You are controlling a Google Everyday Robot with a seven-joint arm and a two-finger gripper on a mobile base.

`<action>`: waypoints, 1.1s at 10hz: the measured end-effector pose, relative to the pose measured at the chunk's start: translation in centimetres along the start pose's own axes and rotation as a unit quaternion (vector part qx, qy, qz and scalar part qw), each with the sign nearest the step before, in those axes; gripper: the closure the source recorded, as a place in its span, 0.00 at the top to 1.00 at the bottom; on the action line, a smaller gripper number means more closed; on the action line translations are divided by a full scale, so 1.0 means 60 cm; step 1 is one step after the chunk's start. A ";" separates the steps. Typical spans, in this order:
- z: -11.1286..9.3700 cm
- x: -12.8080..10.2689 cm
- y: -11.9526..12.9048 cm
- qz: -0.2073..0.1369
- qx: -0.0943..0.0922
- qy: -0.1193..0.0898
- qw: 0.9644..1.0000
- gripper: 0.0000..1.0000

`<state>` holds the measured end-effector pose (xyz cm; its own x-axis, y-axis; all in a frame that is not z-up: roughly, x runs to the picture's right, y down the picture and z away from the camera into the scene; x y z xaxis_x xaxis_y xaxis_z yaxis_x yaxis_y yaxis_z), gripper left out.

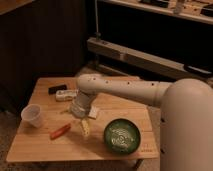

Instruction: Place the pepper in the ceramic cup

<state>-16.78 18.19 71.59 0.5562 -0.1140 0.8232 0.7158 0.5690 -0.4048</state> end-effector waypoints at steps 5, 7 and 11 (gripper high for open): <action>0.000 -0.003 -0.001 -0.004 -0.002 -0.005 1.000 1.00; -0.001 -0.003 0.000 -0.005 -0.002 -0.006 1.000 1.00; -0.004 -0.007 -0.001 -0.010 -0.005 -0.011 1.000 1.00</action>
<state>-16.99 18.01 71.17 0.5327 -0.1071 0.8395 0.7305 0.5590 -0.3922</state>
